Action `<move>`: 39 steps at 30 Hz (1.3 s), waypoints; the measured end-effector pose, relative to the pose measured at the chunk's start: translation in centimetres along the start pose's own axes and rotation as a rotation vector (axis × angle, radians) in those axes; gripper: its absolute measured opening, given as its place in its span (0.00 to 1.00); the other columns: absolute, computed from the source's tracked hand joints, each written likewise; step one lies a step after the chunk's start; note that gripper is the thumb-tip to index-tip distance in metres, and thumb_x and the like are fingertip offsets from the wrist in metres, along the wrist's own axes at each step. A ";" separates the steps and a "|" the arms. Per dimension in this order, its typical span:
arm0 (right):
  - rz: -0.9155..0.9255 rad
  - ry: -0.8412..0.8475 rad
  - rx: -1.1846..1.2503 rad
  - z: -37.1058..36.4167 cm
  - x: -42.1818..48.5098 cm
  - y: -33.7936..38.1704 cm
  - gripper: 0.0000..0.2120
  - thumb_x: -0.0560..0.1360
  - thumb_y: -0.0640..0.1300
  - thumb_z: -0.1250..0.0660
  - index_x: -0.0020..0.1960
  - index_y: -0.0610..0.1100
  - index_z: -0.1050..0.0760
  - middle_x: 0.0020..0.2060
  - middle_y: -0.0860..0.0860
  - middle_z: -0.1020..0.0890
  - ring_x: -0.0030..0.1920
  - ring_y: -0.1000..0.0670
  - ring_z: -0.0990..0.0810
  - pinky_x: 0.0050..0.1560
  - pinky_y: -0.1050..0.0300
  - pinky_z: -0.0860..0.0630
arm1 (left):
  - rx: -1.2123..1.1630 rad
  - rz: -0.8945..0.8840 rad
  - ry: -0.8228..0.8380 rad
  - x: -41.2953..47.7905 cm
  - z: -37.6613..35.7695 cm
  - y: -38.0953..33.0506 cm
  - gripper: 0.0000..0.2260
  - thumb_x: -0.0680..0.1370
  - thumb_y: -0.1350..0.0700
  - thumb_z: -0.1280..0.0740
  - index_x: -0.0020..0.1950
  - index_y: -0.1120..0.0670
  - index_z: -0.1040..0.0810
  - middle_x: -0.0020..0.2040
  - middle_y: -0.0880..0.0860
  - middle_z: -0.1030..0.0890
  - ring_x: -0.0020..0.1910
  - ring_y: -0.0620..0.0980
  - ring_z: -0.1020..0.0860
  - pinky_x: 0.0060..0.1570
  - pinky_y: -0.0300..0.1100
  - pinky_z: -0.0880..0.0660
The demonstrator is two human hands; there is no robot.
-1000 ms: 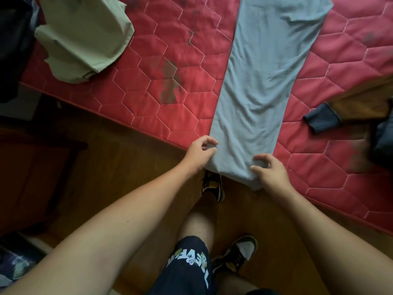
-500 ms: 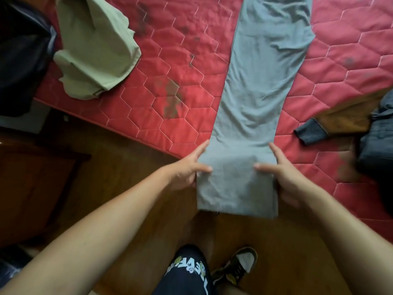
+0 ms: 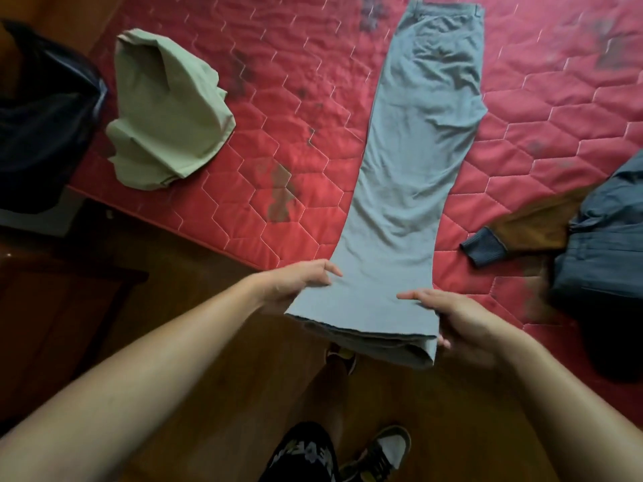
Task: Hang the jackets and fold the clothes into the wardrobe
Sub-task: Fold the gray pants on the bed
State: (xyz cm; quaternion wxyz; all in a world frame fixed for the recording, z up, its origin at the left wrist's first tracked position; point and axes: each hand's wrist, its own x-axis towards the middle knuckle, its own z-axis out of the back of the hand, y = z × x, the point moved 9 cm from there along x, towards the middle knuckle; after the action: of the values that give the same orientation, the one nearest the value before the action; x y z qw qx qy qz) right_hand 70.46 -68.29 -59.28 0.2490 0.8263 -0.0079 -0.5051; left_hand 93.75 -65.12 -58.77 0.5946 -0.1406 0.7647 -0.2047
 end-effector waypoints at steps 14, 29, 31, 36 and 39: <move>0.218 -0.598 -0.492 10.0 11.6 7.8 0.18 0.78 0.47 0.28 0.65 0.41 0.24 0.55 0.46 0.17 0.55 0.45 0.19 0.54 0.51 0.23 | 0.177 -0.197 -0.561 15.8 8.5 -7.0 0.23 0.79 0.55 0.29 0.72 0.56 0.29 0.66 0.55 0.21 0.62 0.51 0.21 0.64 0.46 0.25; 0.149 -0.489 -0.236 11.8 15.5 9.8 0.12 0.69 0.31 0.25 0.50 0.42 0.19 0.47 0.45 0.15 0.44 0.47 0.18 0.44 0.52 0.20 | 0.050 -0.446 -0.613 18.1 7.2 -11.5 0.22 0.74 0.63 0.26 0.63 0.50 0.30 0.55 0.48 0.20 0.48 0.38 0.20 0.52 0.36 0.22; 0.121 -0.475 -0.244 12.1 14.9 8.1 0.15 0.67 0.28 0.25 0.50 0.41 0.18 0.46 0.44 0.14 0.45 0.44 0.16 0.48 0.48 0.18 | 0.109 -0.428 -0.551 18.3 6.2 -11.1 0.23 0.74 0.66 0.26 0.63 0.51 0.31 0.55 0.50 0.20 0.48 0.39 0.20 0.50 0.34 0.23; 0.106 -0.425 -0.151 12.0 15.4 7.3 0.15 0.69 0.28 0.28 0.52 0.42 0.18 0.44 0.47 0.13 0.44 0.46 0.14 0.42 0.58 0.19 | 0.004 -0.268 -0.434 19.6 5.8 -8.1 0.20 0.77 0.63 0.27 0.64 0.59 0.30 0.60 0.56 0.18 0.58 0.52 0.18 0.56 0.44 0.20; 0.209 -0.471 -0.098 13.2 16.8 10.1 0.09 0.75 0.37 0.28 0.54 0.45 0.18 0.50 0.46 0.13 0.49 0.45 0.14 0.54 0.47 0.18 | -0.049 -0.305 -0.475 20.8 6.8 -10.5 0.13 0.79 0.59 0.29 0.62 0.55 0.28 0.57 0.55 0.17 0.54 0.50 0.17 0.53 0.44 0.19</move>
State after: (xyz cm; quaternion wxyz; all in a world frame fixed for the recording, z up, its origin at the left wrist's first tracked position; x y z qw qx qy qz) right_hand 69.99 -86.95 -73.81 0.3307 0.6676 -0.1266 -0.6549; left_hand 94.74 -84.86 -72.84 0.7157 -0.3123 0.5790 -0.2344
